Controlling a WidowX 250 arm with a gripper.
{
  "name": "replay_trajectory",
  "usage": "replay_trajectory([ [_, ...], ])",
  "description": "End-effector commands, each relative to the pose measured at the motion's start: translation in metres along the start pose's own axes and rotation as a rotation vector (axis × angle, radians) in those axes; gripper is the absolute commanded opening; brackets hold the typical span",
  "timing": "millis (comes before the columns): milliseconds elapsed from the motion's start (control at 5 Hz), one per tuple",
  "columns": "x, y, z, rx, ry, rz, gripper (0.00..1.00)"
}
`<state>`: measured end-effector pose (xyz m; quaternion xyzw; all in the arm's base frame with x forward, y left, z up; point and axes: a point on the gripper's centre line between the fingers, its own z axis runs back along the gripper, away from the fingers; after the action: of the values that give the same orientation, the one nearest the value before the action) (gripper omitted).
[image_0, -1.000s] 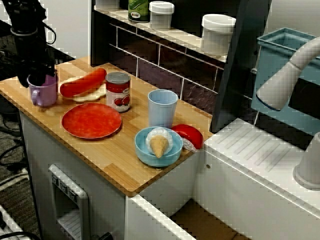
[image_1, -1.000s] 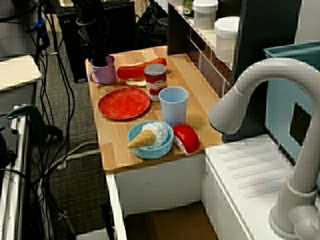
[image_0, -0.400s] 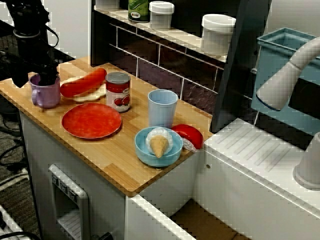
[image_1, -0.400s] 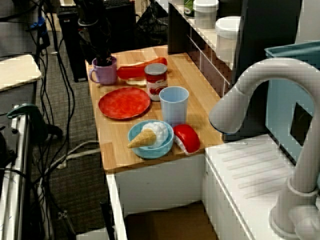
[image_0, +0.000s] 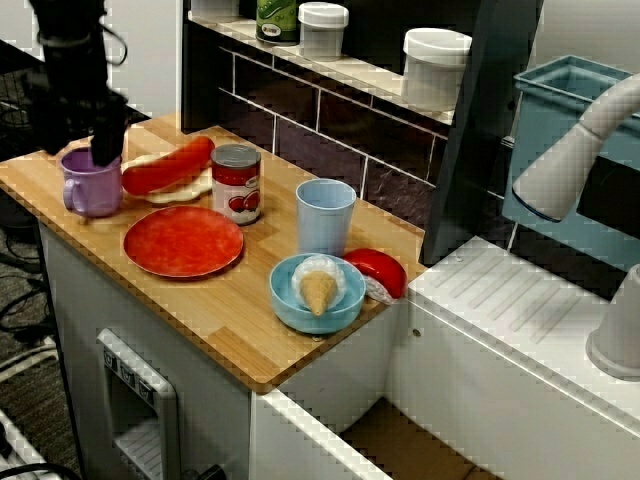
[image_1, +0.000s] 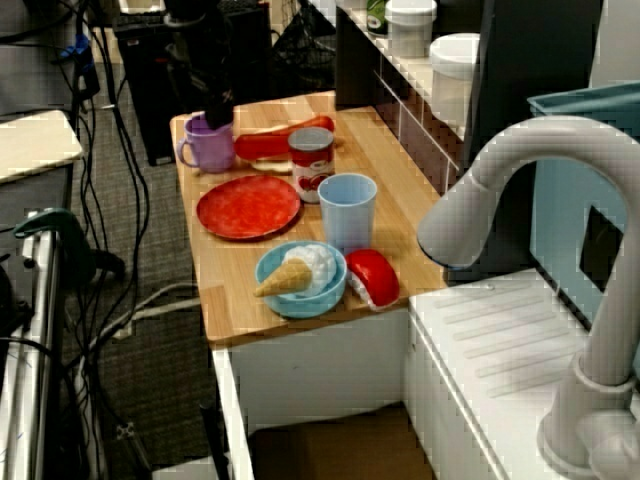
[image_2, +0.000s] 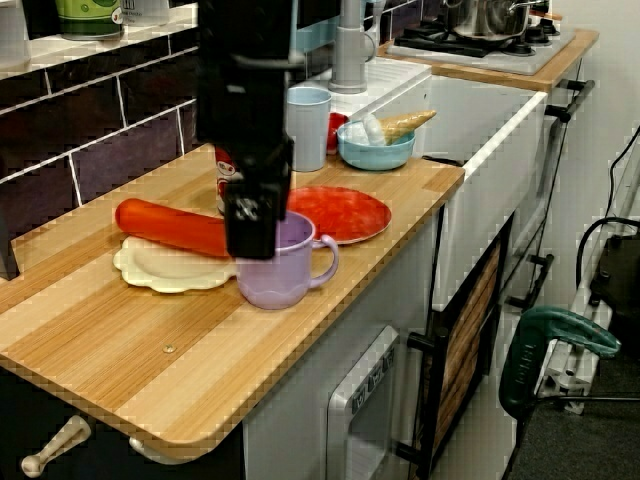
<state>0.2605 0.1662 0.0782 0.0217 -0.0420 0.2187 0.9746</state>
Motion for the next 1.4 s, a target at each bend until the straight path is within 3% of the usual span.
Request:
replay_trajectory([
  [0,0.022,-0.012,0.047,-0.026,-0.078,-0.015,1.00],
  [400,0.022,-0.063,0.031,0.076,-0.147,-0.060,1.00],
  [600,0.029,-0.083,0.015,0.119,-0.137,-0.070,1.00],
  [800,0.024,-0.093,0.004,0.136,-0.128,-0.105,0.59],
  [1000,0.015,-0.095,0.001,0.130,-0.113,-0.131,0.00],
  [1200,0.004,-0.090,0.002,0.118,-0.107,-0.143,0.00],
])
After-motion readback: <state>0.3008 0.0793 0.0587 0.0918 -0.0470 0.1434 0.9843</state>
